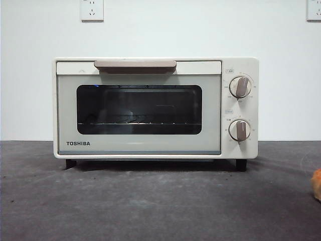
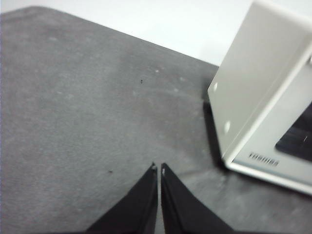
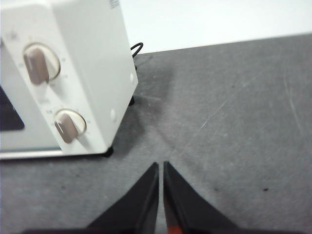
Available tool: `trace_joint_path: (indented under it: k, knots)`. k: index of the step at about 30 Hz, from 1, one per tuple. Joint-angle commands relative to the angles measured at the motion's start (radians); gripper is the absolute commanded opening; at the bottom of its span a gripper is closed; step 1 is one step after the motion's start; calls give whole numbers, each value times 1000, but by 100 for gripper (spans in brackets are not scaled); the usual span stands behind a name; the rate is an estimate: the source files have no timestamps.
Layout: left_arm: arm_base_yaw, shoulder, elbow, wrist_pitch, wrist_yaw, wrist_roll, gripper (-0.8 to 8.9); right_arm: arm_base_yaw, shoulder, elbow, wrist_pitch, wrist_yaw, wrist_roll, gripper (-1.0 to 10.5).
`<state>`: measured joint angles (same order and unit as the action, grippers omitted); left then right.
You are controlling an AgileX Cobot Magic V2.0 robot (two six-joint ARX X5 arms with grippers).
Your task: The left arm flap open the oven, the right arm pick bread and place it into oven, the left arm flap close the oven
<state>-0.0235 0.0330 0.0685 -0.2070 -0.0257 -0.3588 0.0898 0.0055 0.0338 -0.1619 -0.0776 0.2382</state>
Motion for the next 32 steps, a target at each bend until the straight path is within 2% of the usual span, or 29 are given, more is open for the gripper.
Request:
trace_joint_path:
  k: [1, 3, 7, 14, 17, 20, 24, 28, 32]
  knots:
    - [-8, 29, 67, 18, 5, -107, 18, 3, 0, 70, -6, -2, 141, 10]
    - [-21, 72, 118, 12, 9, -137, 18, 6, 12, 129, -48, -4, 176, 10]
    - [-57, 187, 243, -8, 20, -139, 18, 11, 60, 270, -146, -37, 185, 10]
    - [-129, 434, 525, -133, 131, -55, 18, 13, 214, 532, -291, -121, 145, 10]
    - [-156, 531, 636, -177, 204, -30, 18, 13, 290, 644, -352, -154, 106, 10]
    - [-177, 607, 723, -236, 251, 7, 18, 13, 364, 741, -410, -191, 38, 10]
    - [-198, 683, 814, -318, 341, 98, 18, 13, 463, 854, -488, -292, -85, 10]
    - [-219, 737, 879, -413, 474, 217, 18, 13, 551, 930, -572, -372, -200, 11]
    - [-243, 740, 883, -421, 557, 257, 19, 19, 579, 937, -575, -471, -220, 11]
